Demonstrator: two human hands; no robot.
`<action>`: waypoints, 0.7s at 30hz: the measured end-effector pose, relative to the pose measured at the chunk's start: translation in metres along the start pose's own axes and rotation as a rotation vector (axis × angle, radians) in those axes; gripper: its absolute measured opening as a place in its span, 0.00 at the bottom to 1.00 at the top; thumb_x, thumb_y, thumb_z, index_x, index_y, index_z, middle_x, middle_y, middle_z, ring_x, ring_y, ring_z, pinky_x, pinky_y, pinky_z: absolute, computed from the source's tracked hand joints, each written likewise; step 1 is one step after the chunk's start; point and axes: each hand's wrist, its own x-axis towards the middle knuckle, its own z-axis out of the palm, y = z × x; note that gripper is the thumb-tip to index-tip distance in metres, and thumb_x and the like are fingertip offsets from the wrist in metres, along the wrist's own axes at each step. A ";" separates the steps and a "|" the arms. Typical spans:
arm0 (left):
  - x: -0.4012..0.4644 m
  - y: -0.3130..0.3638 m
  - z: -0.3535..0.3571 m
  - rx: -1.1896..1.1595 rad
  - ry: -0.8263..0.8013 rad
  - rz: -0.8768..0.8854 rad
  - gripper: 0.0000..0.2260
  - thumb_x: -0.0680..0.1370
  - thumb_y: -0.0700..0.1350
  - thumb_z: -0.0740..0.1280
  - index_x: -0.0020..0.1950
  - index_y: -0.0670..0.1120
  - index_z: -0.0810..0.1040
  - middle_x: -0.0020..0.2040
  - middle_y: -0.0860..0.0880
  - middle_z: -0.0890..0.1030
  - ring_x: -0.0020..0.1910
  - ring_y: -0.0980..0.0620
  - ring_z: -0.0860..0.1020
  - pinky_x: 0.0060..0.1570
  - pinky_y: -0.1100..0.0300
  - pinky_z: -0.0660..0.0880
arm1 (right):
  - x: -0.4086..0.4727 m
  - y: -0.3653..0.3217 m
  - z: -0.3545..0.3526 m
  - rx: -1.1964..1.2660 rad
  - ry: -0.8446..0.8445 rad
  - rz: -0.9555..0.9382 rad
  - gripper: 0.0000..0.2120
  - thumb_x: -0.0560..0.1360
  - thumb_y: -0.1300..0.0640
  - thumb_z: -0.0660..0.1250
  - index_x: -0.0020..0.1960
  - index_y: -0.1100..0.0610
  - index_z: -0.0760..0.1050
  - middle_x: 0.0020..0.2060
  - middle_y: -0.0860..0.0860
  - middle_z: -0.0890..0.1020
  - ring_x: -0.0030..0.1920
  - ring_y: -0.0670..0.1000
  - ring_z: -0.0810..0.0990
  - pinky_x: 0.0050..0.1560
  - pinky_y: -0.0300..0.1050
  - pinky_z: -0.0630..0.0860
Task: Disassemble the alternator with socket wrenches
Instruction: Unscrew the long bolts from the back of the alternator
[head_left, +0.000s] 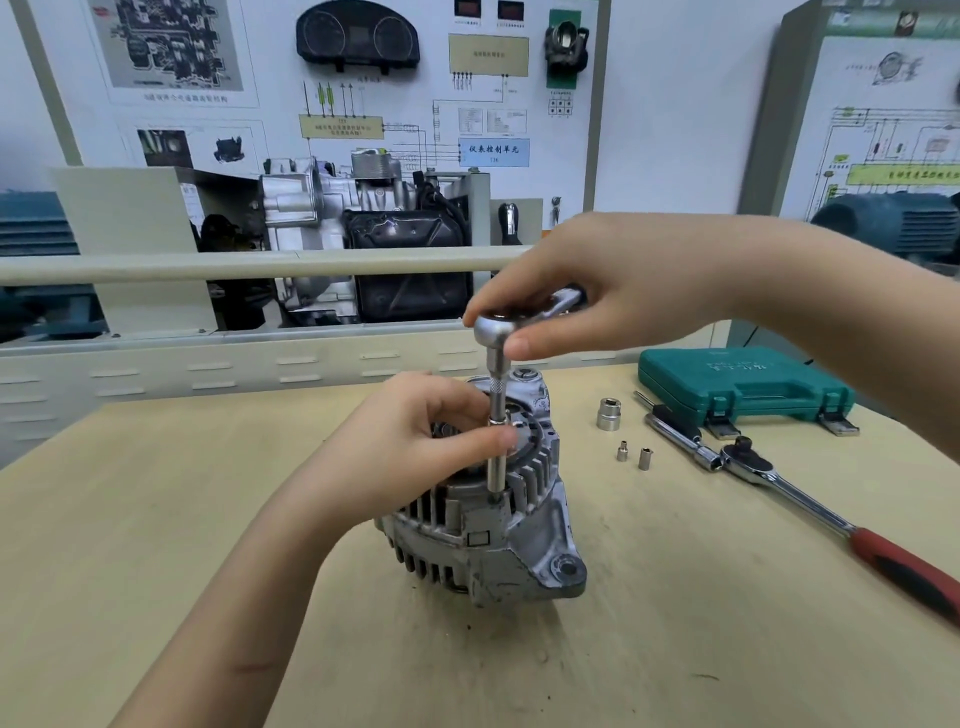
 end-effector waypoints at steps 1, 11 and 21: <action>0.000 0.000 0.001 0.038 0.025 0.001 0.15 0.64 0.59 0.66 0.36 0.48 0.81 0.36 0.55 0.83 0.39 0.58 0.79 0.55 0.73 0.64 | 0.001 -0.001 0.000 -0.021 0.011 0.003 0.19 0.71 0.44 0.59 0.48 0.58 0.76 0.35 0.52 0.77 0.34 0.48 0.72 0.39 0.42 0.68; 0.000 0.003 0.003 -0.019 0.016 -0.021 0.10 0.63 0.57 0.67 0.35 0.52 0.79 0.34 0.60 0.81 0.36 0.64 0.77 0.38 0.75 0.69 | 0.002 -0.005 -0.001 -0.123 0.030 0.048 0.25 0.66 0.37 0.57 0.45 0.57 0.78 0.33 0.50 0.78 0.32 0.47 0.71 0.36 0.41 0.69; 0.001 0.000 0.010 0.212 0.109 -0.038 0.17 0.68 0.57 0.68 0.28 0.48 0.70 0.24 0.59 0.72 0.31 0.59 0.74 0.70 0.55 0.52 | 0.005 -0.007 -0.001 -0.181 0.043 0.066 0.25 0.64 0.35 0.57 0.43 0.55 0.77 0.29 0.46 0.76 0.30 0.44 0.70 0.32 0.39 0.66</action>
